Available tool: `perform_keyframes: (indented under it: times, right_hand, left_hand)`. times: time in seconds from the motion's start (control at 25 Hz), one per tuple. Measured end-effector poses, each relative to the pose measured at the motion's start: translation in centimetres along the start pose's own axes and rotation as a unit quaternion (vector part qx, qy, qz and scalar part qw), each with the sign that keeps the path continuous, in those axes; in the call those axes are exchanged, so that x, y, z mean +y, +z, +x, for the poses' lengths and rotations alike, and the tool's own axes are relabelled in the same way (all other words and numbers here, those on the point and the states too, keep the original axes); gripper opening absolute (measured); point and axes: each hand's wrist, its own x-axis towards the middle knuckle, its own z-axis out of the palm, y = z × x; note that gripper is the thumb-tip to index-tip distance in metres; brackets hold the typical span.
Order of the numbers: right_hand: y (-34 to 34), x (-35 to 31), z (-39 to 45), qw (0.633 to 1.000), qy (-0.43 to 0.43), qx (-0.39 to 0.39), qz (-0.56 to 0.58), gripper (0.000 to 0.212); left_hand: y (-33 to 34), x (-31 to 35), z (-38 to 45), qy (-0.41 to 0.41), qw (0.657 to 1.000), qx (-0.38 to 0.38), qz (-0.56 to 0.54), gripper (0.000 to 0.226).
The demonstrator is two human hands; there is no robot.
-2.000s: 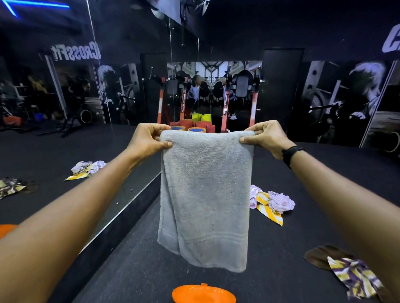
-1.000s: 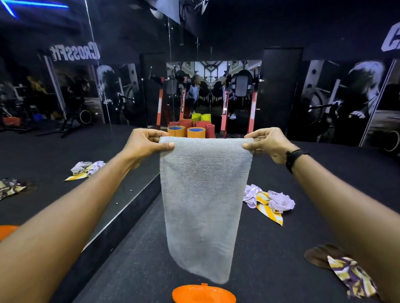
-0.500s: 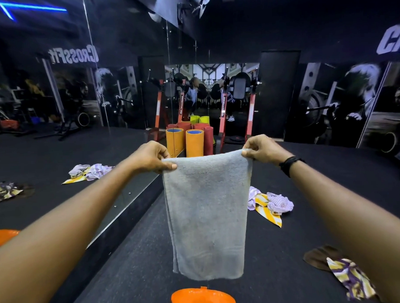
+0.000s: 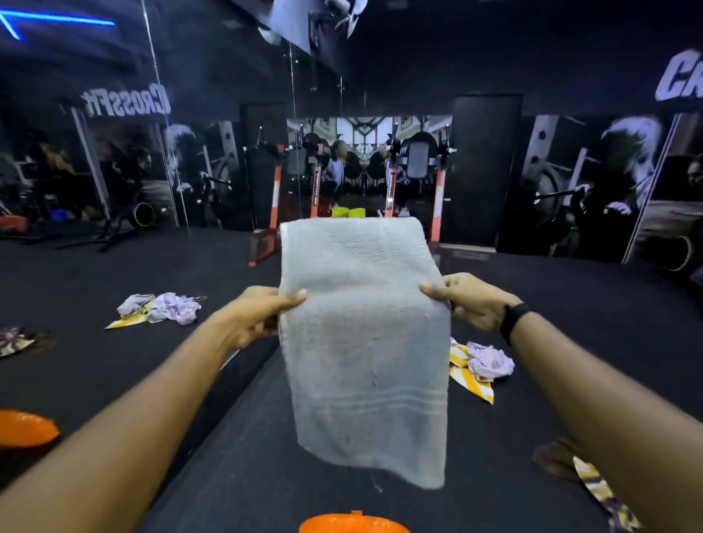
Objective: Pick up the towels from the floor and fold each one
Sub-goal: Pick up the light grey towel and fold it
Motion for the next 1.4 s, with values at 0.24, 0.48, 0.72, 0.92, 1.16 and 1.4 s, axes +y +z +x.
perform_keyframes:
  times: [0.24, 0.48, 0.72, 0.92, 1.16, 1.4]
  right_hand:
    - [0.3, 0.3, 0.0, 0.998, -0.022, -0.05, -0.003, 0.035]
    - [0.7, -0.4, 1.5, 0.99, -0.029, 0.128, 0.042, 0.056]
    - [-1.3, -2.9, 1.1, 0.967, -0.098, 0.031, -0.234, 0.038]
    - [-0.6, -1.6, 0.5, 0.992, -0.074, 0.04, -0.098, 0.028]
    - [0.6, -1.5, 0.8, 0.996, -0.067, -0.007, 0.057, 0.07]
    - [0.1, 0.1, 0.9, 0.998, 0.0, 0.021, 0.058, 0.074]
  left_hand:
    - [-0.2, -0.6, -0.6, 0.029, 0.994, -0.068, 0.085, 0.042]
    - [-0.7, -0.2, 0.4, 0.036, 0.997, 0.062, 0.025, 0.076]
    - [-1.7, 3.0, -0.4, 0.148, 0.897, 0.075, 0.41, 0.029]
    - [-2.0, 1.6, -0.7, 0.121, 0.956, 0.036, 0.263, 0.01]
    - [0.2, 1.6, -0.3, 0.118, 0.99, 0.034, 0.064, 0.046]
    - [0.5, -0.5, -0.1, 0.041, 0.999, 0.021, 0.007, 0.068]
